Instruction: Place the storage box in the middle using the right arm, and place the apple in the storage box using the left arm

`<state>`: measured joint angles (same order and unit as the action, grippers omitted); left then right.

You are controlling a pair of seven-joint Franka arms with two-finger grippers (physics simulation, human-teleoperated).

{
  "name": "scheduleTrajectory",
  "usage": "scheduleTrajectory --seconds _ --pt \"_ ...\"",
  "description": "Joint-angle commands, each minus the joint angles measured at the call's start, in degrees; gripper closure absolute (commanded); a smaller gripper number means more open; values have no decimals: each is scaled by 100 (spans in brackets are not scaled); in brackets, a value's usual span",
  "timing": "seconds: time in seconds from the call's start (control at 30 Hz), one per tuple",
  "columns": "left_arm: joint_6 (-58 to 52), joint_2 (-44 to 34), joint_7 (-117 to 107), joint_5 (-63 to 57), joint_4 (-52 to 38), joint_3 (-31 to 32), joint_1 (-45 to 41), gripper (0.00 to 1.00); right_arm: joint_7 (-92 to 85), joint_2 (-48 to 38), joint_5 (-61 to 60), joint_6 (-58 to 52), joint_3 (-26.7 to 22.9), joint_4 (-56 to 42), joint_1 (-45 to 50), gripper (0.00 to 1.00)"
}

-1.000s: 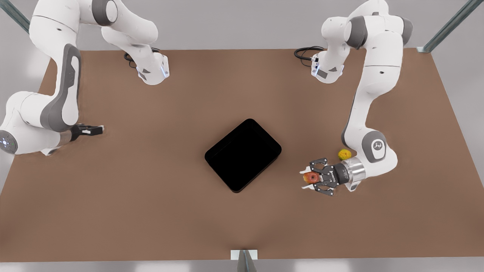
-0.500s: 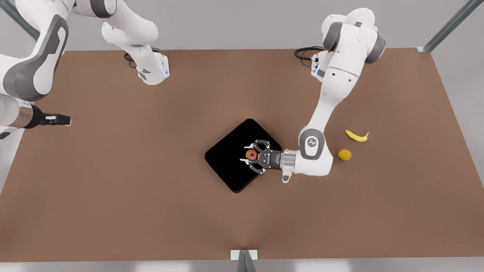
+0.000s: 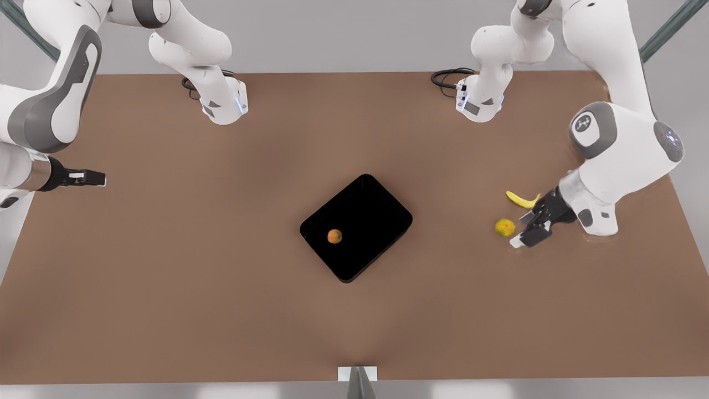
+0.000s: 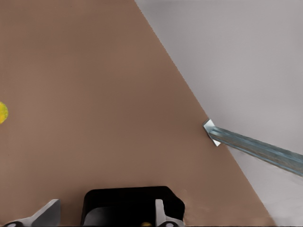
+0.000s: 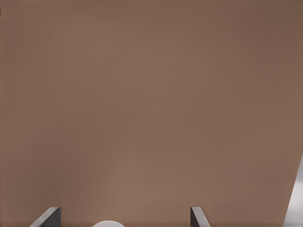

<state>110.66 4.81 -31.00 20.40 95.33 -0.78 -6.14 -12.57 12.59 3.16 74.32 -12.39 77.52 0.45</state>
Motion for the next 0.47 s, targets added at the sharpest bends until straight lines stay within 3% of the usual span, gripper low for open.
scheduleTrajectory --seconds 0.0,0.03,0.07,0.13,0.23,0.3,0.43 --pt "-79 -355 1239 -895 361 -1 86 0 0 -11 0 21 0 0 -1 0" --pt "-913 -876 2640 -1485 610 16 263 0 0 -46 9 30 0 0 -1 0" --pt "-1846 -850 3785 -1749 416 -28 394 0 9 -107 35 47 0 26 -10 0" --pt "-2541 231 3698 -2004 -1183 7 447 0 9 -266 62 91 52 167 -63 0" --pt "-2471 372 3557 -2013 -1227 34 351 0 0 -204 70 82 61 149 -63 0" --pt "-2453 390 2880 -2154 -1184 666 350 0 0 -178 114 39 52 149 -45 0" --pt "-2462 389 2871 -2233 -1166 737 350 0 9 -160 114 38 52 141 -36 0"
